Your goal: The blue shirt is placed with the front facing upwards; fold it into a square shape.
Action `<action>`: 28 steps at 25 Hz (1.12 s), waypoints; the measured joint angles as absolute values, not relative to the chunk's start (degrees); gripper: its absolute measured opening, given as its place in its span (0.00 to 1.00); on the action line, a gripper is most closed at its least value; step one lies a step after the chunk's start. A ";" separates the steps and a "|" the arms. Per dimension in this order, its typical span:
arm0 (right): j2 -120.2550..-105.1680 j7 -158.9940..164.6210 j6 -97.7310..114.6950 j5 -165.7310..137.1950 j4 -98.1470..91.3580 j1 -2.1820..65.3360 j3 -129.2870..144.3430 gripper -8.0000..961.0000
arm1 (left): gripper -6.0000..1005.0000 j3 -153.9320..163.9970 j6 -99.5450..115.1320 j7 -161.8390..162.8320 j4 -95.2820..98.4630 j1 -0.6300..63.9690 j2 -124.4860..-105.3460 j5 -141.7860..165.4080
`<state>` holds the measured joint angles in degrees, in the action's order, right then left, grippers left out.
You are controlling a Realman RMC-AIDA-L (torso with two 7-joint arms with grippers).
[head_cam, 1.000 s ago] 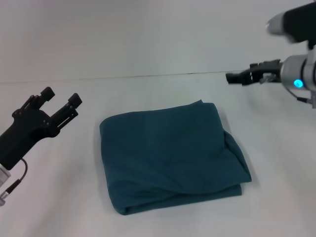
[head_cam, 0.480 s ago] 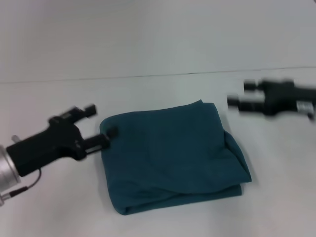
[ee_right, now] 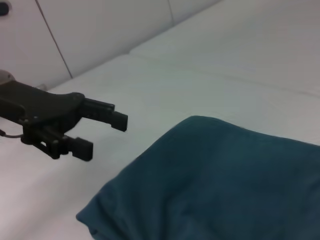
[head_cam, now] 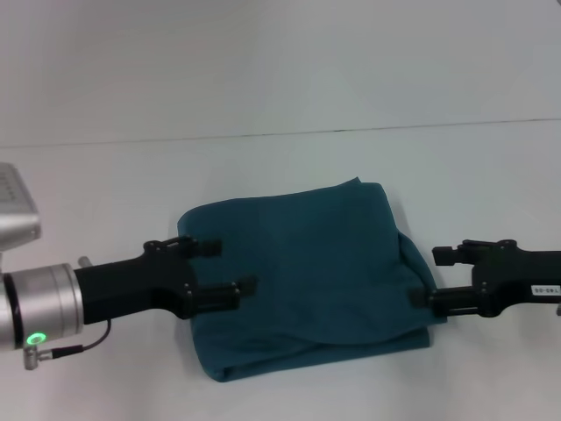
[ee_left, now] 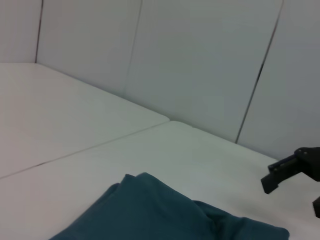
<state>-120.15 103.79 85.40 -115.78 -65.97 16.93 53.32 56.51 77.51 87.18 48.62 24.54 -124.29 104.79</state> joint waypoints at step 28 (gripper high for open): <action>-120.14 103.78 79.89 -113.11 -64.80 17.45 59.11 0.98 | 0.86 59.24 75.97 87.10 48.86 24.32 -124.27 105.11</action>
